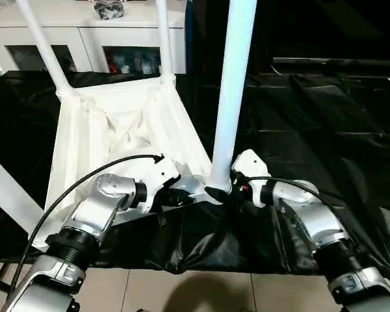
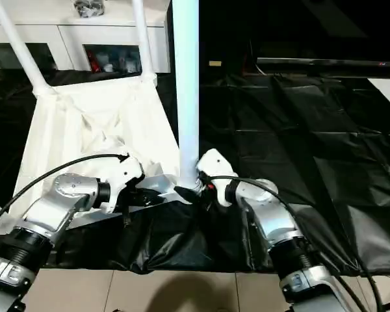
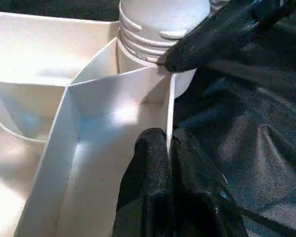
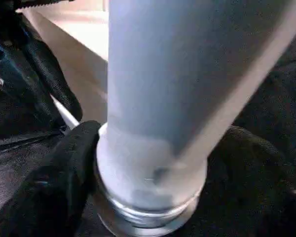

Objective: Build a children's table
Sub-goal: Rotate leg to tighten

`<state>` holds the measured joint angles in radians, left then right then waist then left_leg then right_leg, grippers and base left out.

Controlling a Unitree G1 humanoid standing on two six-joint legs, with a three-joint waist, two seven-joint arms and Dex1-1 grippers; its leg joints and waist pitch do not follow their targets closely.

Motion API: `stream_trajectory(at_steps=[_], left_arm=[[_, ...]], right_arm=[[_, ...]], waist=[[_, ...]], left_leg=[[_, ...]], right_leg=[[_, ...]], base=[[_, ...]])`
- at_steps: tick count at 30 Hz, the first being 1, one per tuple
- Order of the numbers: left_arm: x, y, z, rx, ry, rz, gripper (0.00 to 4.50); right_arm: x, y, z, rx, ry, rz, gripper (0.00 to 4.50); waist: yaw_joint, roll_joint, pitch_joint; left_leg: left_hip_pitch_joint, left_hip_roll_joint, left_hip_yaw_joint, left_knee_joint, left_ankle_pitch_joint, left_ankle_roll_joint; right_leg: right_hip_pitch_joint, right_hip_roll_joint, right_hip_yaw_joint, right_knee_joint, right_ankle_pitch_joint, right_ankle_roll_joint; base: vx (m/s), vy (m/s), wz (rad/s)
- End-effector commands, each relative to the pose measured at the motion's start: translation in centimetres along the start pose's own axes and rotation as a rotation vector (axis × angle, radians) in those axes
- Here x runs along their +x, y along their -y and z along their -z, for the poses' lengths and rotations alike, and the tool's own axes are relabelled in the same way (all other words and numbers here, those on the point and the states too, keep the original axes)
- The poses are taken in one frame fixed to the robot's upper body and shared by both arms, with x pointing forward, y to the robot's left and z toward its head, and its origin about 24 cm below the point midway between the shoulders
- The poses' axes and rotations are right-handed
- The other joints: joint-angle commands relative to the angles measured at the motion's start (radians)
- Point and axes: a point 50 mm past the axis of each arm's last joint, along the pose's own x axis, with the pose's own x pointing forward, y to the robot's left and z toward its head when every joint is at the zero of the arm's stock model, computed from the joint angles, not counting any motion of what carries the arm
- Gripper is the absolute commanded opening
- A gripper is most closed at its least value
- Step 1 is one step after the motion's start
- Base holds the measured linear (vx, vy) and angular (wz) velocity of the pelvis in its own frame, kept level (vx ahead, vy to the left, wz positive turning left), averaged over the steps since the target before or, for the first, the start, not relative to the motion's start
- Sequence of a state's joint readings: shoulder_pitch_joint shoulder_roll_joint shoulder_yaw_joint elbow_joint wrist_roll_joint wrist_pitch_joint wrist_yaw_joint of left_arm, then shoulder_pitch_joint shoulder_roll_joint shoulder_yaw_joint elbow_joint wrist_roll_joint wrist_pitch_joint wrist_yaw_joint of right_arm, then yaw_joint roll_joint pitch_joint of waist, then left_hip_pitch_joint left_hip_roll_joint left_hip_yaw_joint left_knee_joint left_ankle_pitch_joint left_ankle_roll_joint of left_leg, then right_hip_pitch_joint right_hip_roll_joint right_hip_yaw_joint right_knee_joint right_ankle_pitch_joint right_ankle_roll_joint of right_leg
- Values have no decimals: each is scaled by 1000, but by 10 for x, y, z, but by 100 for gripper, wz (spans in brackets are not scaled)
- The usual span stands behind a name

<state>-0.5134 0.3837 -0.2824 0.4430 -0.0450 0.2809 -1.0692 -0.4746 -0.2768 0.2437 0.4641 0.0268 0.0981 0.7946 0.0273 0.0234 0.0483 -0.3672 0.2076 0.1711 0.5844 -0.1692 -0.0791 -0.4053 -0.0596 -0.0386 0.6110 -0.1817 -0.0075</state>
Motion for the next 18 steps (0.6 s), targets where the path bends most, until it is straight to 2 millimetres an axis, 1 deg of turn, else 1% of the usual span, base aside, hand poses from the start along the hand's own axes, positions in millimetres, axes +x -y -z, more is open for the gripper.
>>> stream_trajectory(at_steps=[1, 3, 4, 5, 6, 7, 8, 9, 10, 11, 14, 16, 17, 18], left_arm=[[-5, 2, 15, -67, 2, 19, 0], [-5, 2, 15, -63, -4, 21, 0], [-5, 1, 14, -54, -7, 22, 0], [-5, 1, 14, -54, -7, 22, 0], [-5, 1, 14, -47, -12, 28, 0], [-5, 1, 14, -42, -16, 29, 0], [-5, 1, 14, -39, -18, 30, 0], [-6, 1, 14, -39, -22, 34, 0], [-6, 1, 15, -37, -23, 29, 0], [-6, 1, 15, -37, -23, 28, 0], [-3, -5, 15, -46, -21, -53, 0], [1, -7, 12, -52, -15, -88, 0], [7, -8, 9, -67, 0, -130, 0], [12, -9, 6, -82, 15, -154, 0]], right_arm=[[-1, 8, -6, -25, 0, 17, 363], [-1, 9, -6, -26, -1, 17, 348], [-1, 11, -7, -28, 2, 21, 338], [-1, 11, -7, -28, 2, 21, 329], [0, 13, -7, -26, 6, 28, 321], [0, 13, -7, -26, 7, 33, 313], [0, 14, -7, -26, 8, 35, 305], [1, 14, -7, -29, 9, 42, 296], [1, 14, -7, -28, 10, 43, 288], [1, 14, -7, -28, 10, 43, 284], [4, 5, -3, -23, 19, 52, 279], [8, 2, 0, -6, 19, 86, 275], [12, -2, 2, 16, 19, 128, 275], [16, -5, 4, 35, 21, 157, 274]], waist=[[6, -21, -60], [6, -20, -59], [6, -27, -58], [6, -27, -58], [5, -30, -57], [4, -27, -56], [3, -26, -56], [3, -26, -54], [0, -30, -54], [0, -30, -54], [-2, -32, -53], [0, -33, -52], [1, -33, -51], [2, -35, -50]], left_leg=[[2, 9, 3, -60, -221, 36], [3, 9, 2, -61, -227, 35], [2, 9, 3, -61, -231, 35], [2, 9, 3, -61, -231, 35], [2, 9, 2, -61, -239, 32], [3, 10, 1, -63, -247, 27], [4, 11, 0, -63, -251, 25], [4, 11, 1, -64, -256, 24], [5, 11, 1, -63, -262, 22], [5, 11, 1, -64, -260, 21], [5, 11, 2, -63, -259, 21], [8, 10, 3, -63, -261, 19], [8, 10, 4, -63, -266, 16], [7, 10, 4, -64, -265, 10]], right_leg=[[49, -58, 33, -79, -263, -186], [48, -59, 33, -80, -277, -184], [48, -60, 33, -80, -295, -180], [48, -60, 33, -80, -295, -180], [47, -60, 33, -82, -328, -170], [44, -61, 33, -83, -343, -168], [44, -61, 33, -83, -342, -170], [43, -60, 33, -85, -343, -171], [42, -60, 34, -84, -339, -172], [44, -60, 34, -83, -334, -173], [43, -59, 35, -84, -328, -175], [41, -60, 36, -87, -352, -167], [39, -60, 37, -90, -368, -162], [39, -60, 37, -90, -379, -157]], base=[[0, 0, 0], [0, 0, 0], [0, 0, 0], [0, 0, 0], [0, 0, 0], [0, 0, 0], [0, 0, 0], [0, 0, 0], [0, 0, 0], [0, 0, 0], [0, 0, 0], [0, 0, 0], [0, 0, 0], [0, 0, 0]])
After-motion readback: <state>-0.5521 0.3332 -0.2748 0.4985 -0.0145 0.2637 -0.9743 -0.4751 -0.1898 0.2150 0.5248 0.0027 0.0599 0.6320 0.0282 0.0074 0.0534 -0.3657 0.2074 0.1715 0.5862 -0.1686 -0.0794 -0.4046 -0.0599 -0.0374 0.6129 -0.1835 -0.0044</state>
